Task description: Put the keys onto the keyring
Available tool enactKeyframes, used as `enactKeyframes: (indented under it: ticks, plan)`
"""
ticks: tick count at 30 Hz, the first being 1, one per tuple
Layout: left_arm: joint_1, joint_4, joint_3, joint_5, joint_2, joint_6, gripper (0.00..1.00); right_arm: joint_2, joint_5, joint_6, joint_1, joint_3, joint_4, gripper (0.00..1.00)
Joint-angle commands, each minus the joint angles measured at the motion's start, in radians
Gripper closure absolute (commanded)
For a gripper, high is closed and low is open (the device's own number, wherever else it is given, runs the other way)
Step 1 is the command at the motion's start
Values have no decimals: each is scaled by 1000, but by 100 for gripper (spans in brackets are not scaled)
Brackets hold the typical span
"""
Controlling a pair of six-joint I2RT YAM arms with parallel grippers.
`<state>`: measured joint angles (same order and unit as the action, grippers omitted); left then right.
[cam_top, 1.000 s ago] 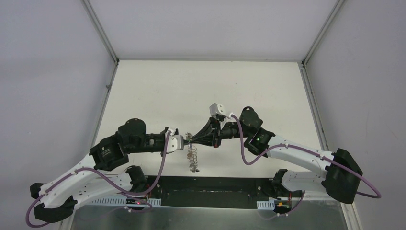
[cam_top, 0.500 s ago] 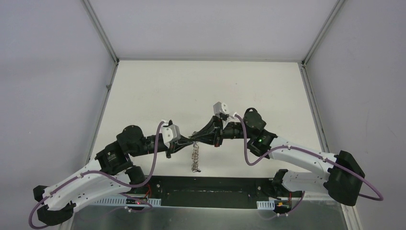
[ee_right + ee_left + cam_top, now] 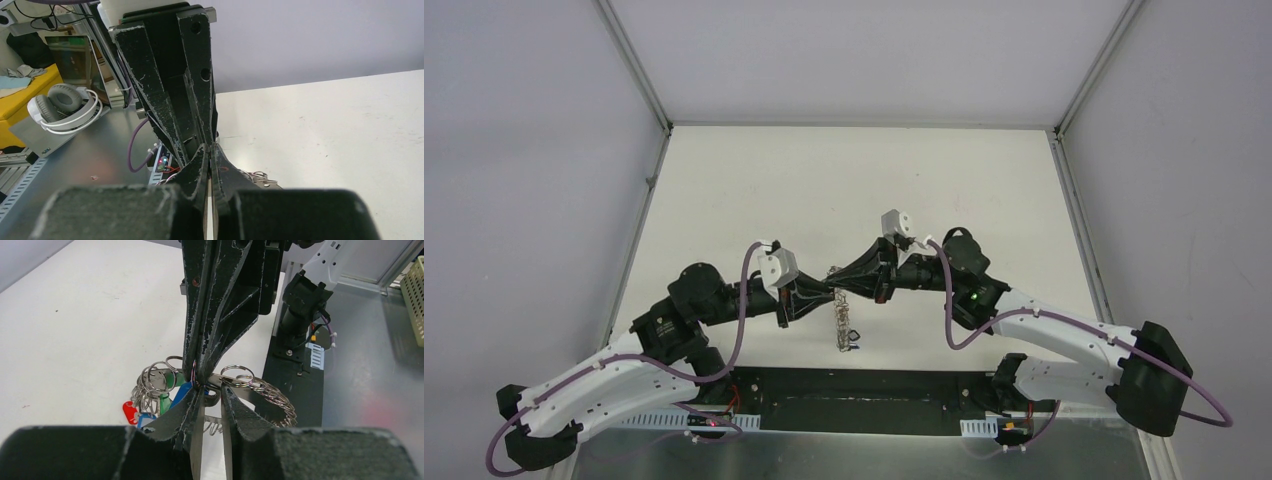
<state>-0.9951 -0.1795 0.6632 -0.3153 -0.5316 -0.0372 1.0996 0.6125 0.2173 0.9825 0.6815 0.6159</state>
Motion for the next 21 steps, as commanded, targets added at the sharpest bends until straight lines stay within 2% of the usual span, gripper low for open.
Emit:
enactKeyframes:
  ticks: [1,10,21]
  plan:
    - [-9,164,-26,-48,-10,83,81,-29,-38,-10,5,3,102,100]
    - [-9,242,-36,-73,-37,118,84,-32,-32,-13,5,4,102,100]
    - [-8,262,22,-148,-85,143,100,-43,-44,-47,5,3,58,100]
